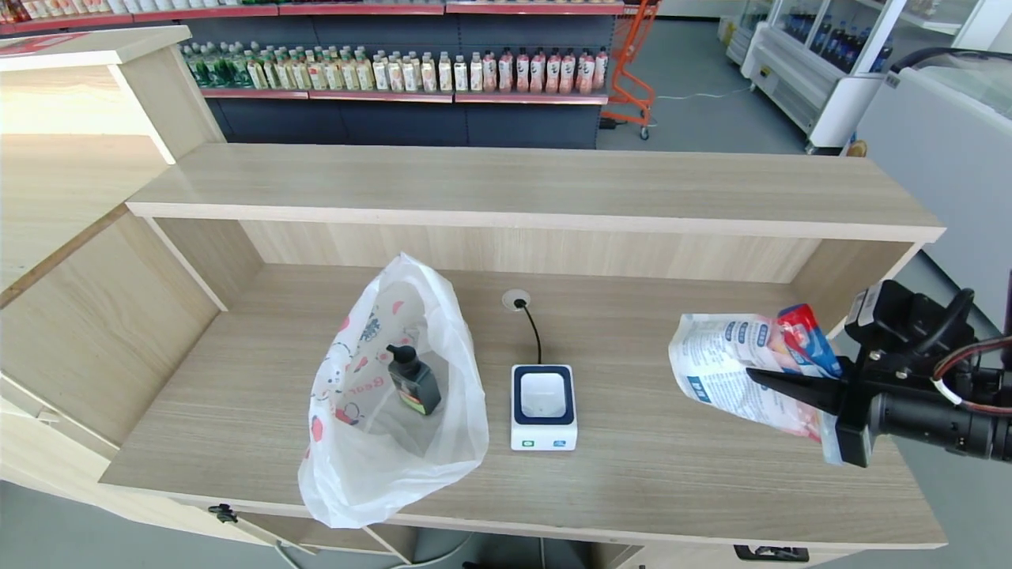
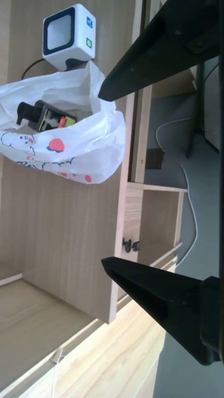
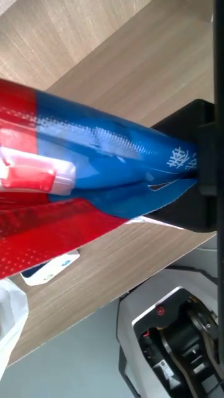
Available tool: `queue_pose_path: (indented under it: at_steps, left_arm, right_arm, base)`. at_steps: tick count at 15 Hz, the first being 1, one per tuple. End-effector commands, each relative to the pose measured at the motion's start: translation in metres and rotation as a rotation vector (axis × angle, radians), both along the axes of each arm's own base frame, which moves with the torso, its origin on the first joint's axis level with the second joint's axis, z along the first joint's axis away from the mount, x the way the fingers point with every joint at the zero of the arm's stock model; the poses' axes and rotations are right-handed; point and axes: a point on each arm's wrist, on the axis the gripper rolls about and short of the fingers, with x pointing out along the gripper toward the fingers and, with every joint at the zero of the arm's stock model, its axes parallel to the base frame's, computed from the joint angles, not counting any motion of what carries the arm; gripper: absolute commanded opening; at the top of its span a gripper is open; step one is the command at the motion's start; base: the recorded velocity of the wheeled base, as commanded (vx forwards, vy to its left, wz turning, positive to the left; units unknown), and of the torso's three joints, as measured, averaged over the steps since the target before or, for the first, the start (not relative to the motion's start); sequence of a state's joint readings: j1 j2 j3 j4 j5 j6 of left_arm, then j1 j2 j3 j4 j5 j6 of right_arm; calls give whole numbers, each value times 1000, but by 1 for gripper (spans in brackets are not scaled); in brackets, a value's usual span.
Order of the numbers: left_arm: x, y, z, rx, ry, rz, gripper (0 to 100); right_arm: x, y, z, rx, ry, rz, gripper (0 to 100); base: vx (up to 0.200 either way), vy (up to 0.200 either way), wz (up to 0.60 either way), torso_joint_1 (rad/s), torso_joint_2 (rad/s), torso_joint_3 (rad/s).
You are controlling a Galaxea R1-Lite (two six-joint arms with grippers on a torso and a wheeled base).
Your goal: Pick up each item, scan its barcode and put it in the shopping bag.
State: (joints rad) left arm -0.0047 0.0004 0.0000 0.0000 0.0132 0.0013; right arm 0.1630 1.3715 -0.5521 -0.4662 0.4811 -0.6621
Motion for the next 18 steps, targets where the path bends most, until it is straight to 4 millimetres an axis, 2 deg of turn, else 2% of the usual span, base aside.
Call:
queue_pose_path:
  at_steps: [1,5,11,16,18]
  left_arm:
    - [0,0,0,0,0,1,100]
    - [0,0,0,2,0,1,100]
    - [0,0,0,0,0,1,100]
    - [0,0,0,0,0,1,100]
    - [0,0,0,-1,0,1,100]
  right_arm:
    - [6,1,-5,-4,22,0,0]
    - [21,1,-10,-9,45,-8,0]
    - [33,2,-22,-35,79,18,0]
    - [41,4,-31,-47,89,66,0]
    - [49,5,-36,-76,87,80,0]
  base:
    - [0,200,0,2,2,-2]
    - [0,200,0,0,1,4]
    - [0,0,0,0,0,0]
    - [200,0,0,-3,-1,2]
    - [0,0,0,0,0,0]
